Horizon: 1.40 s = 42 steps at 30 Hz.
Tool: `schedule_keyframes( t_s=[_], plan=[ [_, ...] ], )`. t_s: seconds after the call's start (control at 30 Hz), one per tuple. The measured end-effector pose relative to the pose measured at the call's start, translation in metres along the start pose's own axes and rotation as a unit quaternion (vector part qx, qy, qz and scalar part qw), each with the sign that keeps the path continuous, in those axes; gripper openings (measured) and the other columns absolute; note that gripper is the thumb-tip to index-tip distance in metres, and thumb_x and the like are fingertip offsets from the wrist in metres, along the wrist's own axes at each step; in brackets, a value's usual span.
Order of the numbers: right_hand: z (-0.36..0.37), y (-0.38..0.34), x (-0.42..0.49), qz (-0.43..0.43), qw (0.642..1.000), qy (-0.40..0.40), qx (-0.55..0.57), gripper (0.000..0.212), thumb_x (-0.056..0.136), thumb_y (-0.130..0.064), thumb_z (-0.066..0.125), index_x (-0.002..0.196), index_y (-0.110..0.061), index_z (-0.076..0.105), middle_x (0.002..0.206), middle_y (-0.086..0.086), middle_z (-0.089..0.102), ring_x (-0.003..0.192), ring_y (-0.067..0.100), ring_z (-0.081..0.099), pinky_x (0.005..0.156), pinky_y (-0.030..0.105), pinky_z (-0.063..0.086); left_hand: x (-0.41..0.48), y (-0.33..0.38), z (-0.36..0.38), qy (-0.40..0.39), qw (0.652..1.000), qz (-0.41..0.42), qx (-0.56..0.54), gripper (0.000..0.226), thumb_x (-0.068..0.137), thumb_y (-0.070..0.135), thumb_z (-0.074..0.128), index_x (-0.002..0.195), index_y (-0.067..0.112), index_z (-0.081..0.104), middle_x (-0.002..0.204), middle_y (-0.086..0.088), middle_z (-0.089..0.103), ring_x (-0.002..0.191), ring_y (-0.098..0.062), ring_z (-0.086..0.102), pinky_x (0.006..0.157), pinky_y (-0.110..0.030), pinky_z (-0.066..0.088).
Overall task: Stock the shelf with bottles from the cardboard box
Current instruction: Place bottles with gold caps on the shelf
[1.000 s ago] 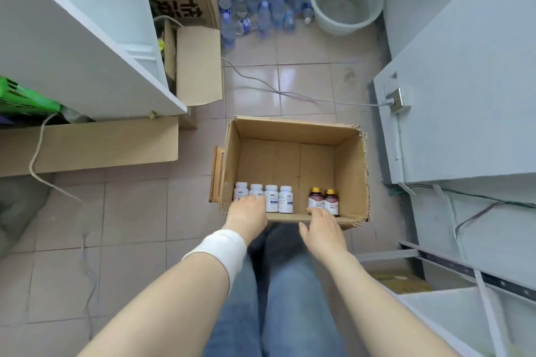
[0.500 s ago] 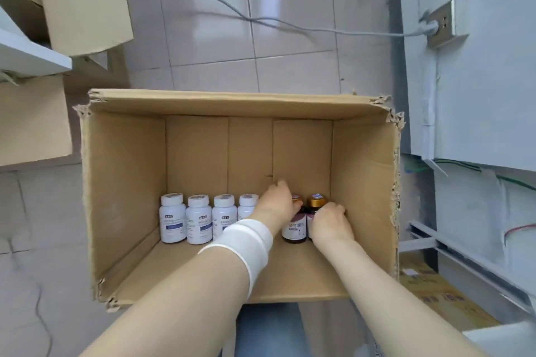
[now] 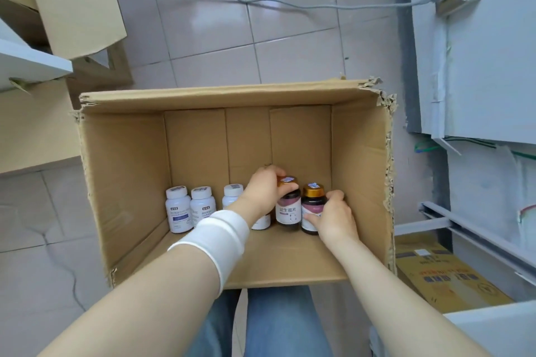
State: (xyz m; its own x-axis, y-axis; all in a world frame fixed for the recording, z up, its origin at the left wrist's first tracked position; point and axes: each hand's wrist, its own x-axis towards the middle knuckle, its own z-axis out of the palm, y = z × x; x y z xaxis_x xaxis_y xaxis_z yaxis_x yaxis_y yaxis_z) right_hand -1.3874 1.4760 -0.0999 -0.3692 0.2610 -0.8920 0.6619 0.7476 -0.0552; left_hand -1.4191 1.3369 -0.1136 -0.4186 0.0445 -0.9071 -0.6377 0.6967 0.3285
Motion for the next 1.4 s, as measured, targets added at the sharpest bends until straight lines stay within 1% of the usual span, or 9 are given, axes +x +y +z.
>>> schedule_keyframes(
  t_s=[0.3,0.53,0.7,0.87,0.97,1.07,1.23,1.33,1.4],
  plan=[
    [-0.035,-0.003,-0.090,-0.025,0.987,-0.018,0.160,0.058,0.068,-0.039,0.078,0.117,-0.015,0.057,0.120,0.007,0.056,0.110,0.023,0.055,0.094,0.035,0.045,-0.100,-0.014,-0.081,0.034,0.993,0.073,-0.086,0.023,0.088,0.037,0.061,0.104,0.021,0.054,0.110,0.002,0.063,0.096,-0.010,0.056,0.083,-0.022,0.040],
    [-0.044,-0.005,-0.195,-0.070,0.915,0.018,0.396,0.052,0.076,-0.025,0.075,0.121,-0.013,0.053,0.115,0.004,0.061,0.108,0.021,0.057,0.094,0.034,0.046,-0.195,0.006,-0.121,0.089,0.974,0.180,-0.107,0.013,0.092,0.042,0.052,0.094,0.029,0.051,0.094,0.008,0.061,0.084,-0.012,0.059,0.075,-0.032,0.051],
    [-0.001,0.007,-0.272,-0.064,0.807,0.078,0.581,0.036,0.083,-0.018,0.068,0.115,-0.010,0.056,0.111,0.009,0.064,0.100,0.023,0.062,0.097,0.041,0.048,-0.261,0.003,-0.116,0.037,0.957,0.236,-0.167,0.019,0.097,0.038,0.044,0.105,0.022,0.048,0.093,0.008,0.057,0.080,-0.005,0.057,0.070,-0.020,0.046],
    [0.068,0.028,-0.343,-0.047,0.669,0.078,0.737,0.017,0.090,-0.013,0.057,0.107,-0.015,0.057,0.097,0.003,0.063,0.088,0.015,0.060,0.080,0.034,0.051,-0.313,-0.023,-0.078,-0.045,0.969,0.186,-0.156,0.036,0.093,0.050,0.045,0.097,0.016,0.054,0.094,-0.003,0.065,0.088,-0.020,0.063,0.090,-0.044,0.051],
    [0.101,0.054,-0.379,-0.041,0.629,0.120,0.767,0.013,0.092,-0.017,0.055,0.105,-0.018,0.055,0.096,0.000,0.063,0.087,0.012,0.060,0.076,0.029,0.049,-0.348,-0.035,-0.044,-0.098,0.970,0.190,-0.117,0.028,0.095,0.046,0.044,0.087,0.020,0.050,0.080,0.002,0.063,0.072,-0.012,0.060,0.068,-0.029,0.052],
    [0.123,0.089,-0.413,-0.038,0.585,0.165,0.793,0.008,0.093,-0.017,0.053,0.100,-0.019,0.054,0.096,0.001,0.062,0.085,0.012,0.058,0.073,0.027,0.049,-0.378,-0.042,-0.004,-0.163,0.961,0.214,-0.071,0.036,0.096,0.045,0.043,0.103,0.011,0.052,0.097,-0.005,0.066,0.073,-0.014,0.060,0.061,-0.023,0.047],
    [0.163,0.163,-0.483,-0.067,0.508,0.250,0.822,0.016,0.094,-0.015,0.048,0.109,-0.015,0.054,0.101,0.004,0.061,0.087,0.012,0.057,0.083,0.033,0.046,-0.445,-0.055,0.079,-0.286,0.926,0.244,-0.028,0.033,0.093,0.034,0.052,0.112,0.007,0.050,0.104,-0.009,0.064,0.084,-0.013,0.062,0.080,-0.031,0.050],
    [0.195,0.221,-0.531,-0.092,0.477,0.297,0.822,0.014,0.092,-0.026,0.054,0.105,-0.021,0.055,0.103,-0.001,0.064,0.091,0.009,0.061,0.086,0.034,0.048,-0.501,-0.066,0.142,-0.353,0.893,0.279,0.000,0.024,0.095,0.025,0.051,0.112,0.008,0.052,0.099,-0.004,0.066,0.079,-0.001,0.066,0.081,-0.024,0.051],
    [0.215,0.264,-0.567,-0.102,0.471,0.343,0.806,0.053,0.068,-0.056,0.072,0.108,-0.025,0.056,0.107,-0.007,0.068,0.096,0.006,0.065,0.088,0.035,0.050,-0.544,-0.075,0.186,-0.377,0.867,0.324,0.042,0.019,0.096,0.026,0.050,0.108,0.011,0.054,0.096,0.000,0.067,0.075,0.004,0.067,0.072,-0.017,0.052]
  ],
)
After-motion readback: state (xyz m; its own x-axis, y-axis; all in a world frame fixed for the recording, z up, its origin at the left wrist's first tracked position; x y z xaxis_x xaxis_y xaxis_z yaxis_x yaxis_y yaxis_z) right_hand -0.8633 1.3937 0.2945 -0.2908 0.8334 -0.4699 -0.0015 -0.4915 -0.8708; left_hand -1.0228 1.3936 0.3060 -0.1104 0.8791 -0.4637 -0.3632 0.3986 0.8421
